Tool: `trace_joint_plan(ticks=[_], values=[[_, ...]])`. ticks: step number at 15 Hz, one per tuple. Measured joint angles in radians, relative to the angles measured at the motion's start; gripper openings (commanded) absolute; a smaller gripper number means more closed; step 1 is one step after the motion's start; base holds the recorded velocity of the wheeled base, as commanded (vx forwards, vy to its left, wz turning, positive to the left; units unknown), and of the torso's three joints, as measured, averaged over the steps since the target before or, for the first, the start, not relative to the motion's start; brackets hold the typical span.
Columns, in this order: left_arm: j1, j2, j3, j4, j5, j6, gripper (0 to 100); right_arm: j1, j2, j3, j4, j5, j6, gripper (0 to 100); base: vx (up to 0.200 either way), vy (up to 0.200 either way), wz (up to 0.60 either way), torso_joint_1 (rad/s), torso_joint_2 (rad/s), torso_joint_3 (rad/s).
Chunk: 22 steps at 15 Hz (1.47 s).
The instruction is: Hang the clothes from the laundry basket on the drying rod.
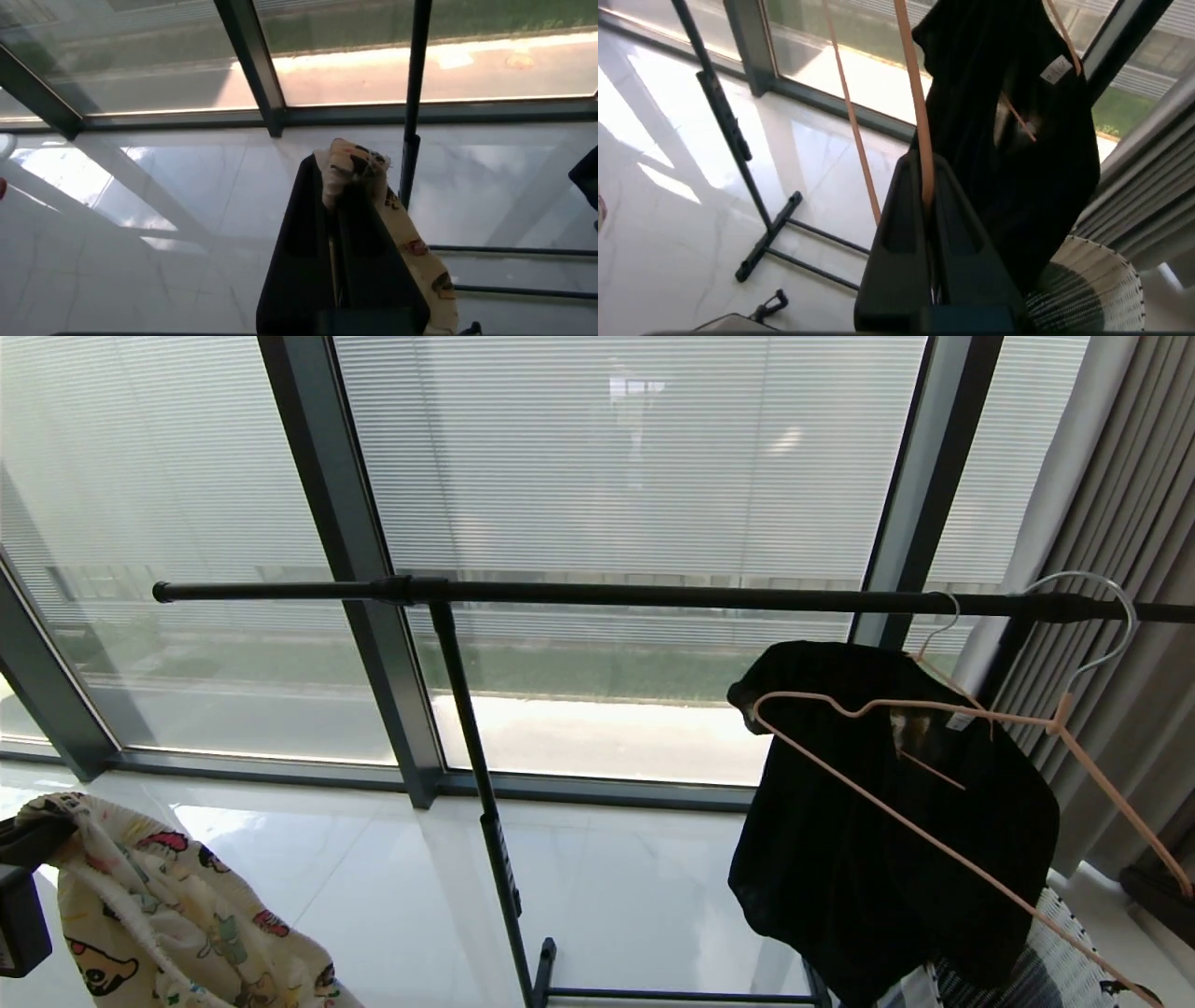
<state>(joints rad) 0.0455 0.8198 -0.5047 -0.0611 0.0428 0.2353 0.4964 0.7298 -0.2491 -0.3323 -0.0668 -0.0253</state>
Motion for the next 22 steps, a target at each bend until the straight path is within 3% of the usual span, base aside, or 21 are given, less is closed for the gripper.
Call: trace_joint_plan(ticks=[5, 10, 12, 17, 22], values=[[-0.065, 0.006, -0.006, 0.001, 0.000, -0.001, 0, 0.000, 0.007, -0.038, 0.083, 0.157, -0.007, 0, -0.080, 0.000, 0.00, 0.000, 0.00, 0.001], [-0.249, 0.100, -0.035, -0.095, 0.011, -0.023, 0, 0.009, 0.029, -0.060, 0.123, 0.330, -0.017, 0, 0.000, 0.000, 0.00, 0.000, 0.00, 0.000], [-0.324, 0.188, -0.071, -0.119, 0.072, -0.070, 0, 0.049, 0.054, -0.072, 0.121, 0.340, -0.026, 0, 0.000, 0.000, 0.00, 0.000, 0.00, 0.000], [-0.532, 0.448, -0.204, -0.142, 0.288, -0.288, 0, 0.211, 0.151, -0.112, 0.073, 0.341, -0.029, 0, 0.000, 0.000, 0.00, 0.000, 0.00, 0.000], [-0.656, 0.618, -0.301, -0.154, 0.332, -0.325, 0, 0.271, 0.279, -0.180, -0.034, 0.341, -0.023, 0, 0.000, 0.000, 0.00, 0.000, 0.00, 0.000]])
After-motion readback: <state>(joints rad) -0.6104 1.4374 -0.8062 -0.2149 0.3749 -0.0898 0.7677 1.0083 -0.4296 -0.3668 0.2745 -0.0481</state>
